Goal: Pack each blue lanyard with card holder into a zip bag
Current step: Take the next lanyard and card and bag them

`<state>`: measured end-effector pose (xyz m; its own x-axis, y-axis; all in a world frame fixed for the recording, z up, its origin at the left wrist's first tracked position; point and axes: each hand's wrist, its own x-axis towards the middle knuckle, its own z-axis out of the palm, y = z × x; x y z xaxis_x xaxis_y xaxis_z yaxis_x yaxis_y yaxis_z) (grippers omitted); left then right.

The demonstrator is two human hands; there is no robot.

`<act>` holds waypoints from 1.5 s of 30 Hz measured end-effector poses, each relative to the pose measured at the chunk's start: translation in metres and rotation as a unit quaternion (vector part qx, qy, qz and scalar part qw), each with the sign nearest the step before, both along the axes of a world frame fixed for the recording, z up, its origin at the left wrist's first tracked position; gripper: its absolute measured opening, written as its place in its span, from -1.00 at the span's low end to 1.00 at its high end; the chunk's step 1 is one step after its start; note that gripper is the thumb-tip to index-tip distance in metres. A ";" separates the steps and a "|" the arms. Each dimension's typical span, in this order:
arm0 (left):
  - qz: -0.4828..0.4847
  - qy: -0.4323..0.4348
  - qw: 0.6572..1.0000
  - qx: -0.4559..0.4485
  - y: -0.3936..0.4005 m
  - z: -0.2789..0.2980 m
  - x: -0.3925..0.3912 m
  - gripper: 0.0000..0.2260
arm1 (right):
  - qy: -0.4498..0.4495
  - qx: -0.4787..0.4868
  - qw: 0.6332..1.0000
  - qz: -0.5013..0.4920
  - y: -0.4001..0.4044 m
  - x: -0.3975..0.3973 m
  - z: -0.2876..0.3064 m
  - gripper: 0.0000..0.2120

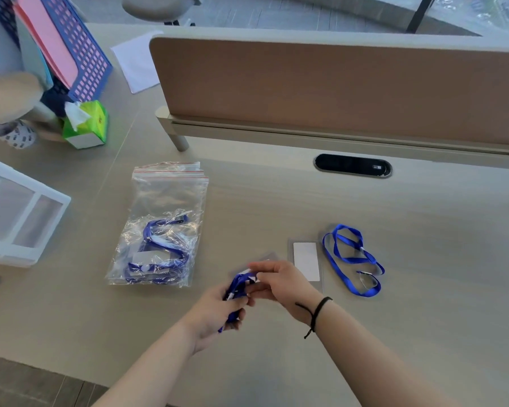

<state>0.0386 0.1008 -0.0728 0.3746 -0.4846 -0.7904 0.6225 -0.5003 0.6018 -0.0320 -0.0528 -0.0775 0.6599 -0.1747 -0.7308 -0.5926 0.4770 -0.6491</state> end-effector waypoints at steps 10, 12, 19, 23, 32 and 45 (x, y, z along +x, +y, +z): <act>0.149 0.016 0.986 0.076 0.002 0.004 -0.002 -0.90 | -0.025 -0.601 0.648 0.467 -0.031 0.011 -0.051 -0.25; 0.174 0.008 0.981 0.086 0.003 0.005 -0.005 -0.90 | -0.012 -0.633 0.624 0.459 -0.025 0.010 -0.051 -0.34; 0.245 -0.005 0.965 0.092 0.002 0.009 -0.016 -0.87 | 0.004 -0.607 0.692 0.390 -0.011 -0.009 -0.041 -0.70; 0.265 -0.008 0.960 0.090 -0.002 0.009 -0.024 -0.83 | 0.035 -0.371 0.907 0.196 -0.016 -0.039 -0.026 -0.95; 0.157 0.076 0.983 -0.052 -0.044 0.034 -0.040 -0.72 | -0.028 0.075 0.984 -0.159 -0.013 -0.090 0.050 -0.87; 0.028 0.280 0.935 -0.216 -0.083 0.087 -0.059 -0.39 | 0.039 -0.106 0.945 -0.307 0.003 -0.127 0.107 -0.80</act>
<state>-0.0204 0.0175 0.0145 -0.0051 -0.7966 -0.6045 0.9184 -0.2429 0.3124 -0.1589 -0.0499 0.0292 0.3321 -0.6543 -0.6794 -0.2973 0.6110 -0.7337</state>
